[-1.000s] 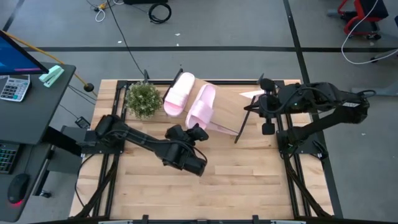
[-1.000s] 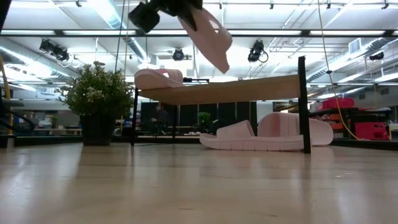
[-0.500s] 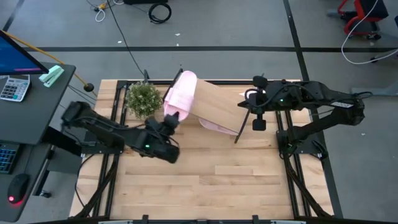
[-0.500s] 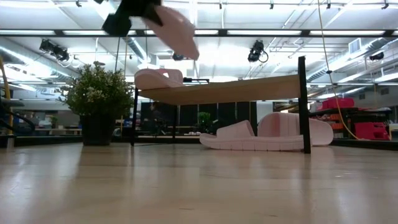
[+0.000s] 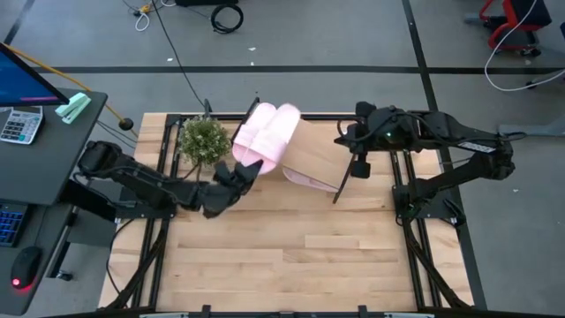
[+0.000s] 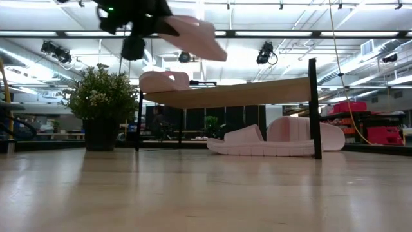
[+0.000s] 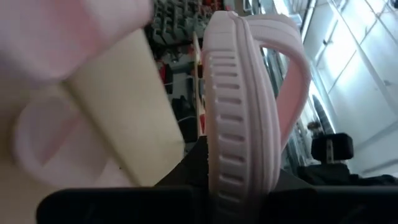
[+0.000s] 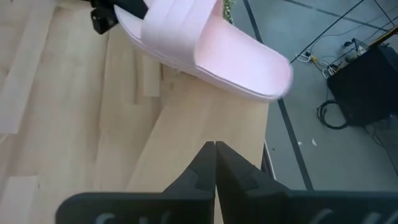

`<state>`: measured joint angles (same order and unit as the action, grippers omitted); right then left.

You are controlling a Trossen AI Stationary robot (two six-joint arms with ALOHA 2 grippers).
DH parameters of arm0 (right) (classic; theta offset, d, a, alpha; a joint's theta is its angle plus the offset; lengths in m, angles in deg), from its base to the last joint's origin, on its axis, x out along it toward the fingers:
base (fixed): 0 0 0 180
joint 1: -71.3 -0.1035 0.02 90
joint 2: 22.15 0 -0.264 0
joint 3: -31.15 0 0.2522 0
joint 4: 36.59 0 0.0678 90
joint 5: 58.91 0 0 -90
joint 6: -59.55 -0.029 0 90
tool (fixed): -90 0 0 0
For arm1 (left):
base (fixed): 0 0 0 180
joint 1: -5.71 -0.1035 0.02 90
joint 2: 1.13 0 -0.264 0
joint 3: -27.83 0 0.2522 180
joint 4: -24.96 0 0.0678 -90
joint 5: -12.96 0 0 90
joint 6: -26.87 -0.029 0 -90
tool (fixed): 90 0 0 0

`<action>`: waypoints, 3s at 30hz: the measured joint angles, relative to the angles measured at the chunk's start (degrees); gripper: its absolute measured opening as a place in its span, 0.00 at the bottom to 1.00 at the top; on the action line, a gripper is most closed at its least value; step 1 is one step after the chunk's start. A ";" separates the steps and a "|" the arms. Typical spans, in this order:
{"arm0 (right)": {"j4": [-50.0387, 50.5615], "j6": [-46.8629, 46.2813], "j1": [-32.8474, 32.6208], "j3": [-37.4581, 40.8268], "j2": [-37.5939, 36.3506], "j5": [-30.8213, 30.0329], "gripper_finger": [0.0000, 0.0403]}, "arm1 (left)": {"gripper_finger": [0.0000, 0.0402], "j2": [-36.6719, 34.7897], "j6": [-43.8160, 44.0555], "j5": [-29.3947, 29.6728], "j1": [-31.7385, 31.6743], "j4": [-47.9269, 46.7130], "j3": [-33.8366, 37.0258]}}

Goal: Pick and place slides into the shelf
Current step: Put the pink slide on the shelf

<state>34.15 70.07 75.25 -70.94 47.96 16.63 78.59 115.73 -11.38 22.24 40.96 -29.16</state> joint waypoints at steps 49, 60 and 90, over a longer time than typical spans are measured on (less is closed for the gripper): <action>-0.43 -1.88 0.94 0.00 0.21 2.61 0.02 | 0.10 19.77 11.44 5.88 -3.23 2.22 -6.70; -0.43 -1.84 0.94 0.00 0.19 2.82 0.02 | 0.10 19.77 17.46 4.78 -3.81 -3.09 -6.70; -0.39 -1.77 0.94 0.00 0.19 2.97 0.02 | 0.21 19.66 18.73 1.60 -5.44 -6.81 -6.70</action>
<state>33.76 68.30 76.18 -70.94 48.15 19.60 98.25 134.47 -9.78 16.80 34.15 -35.86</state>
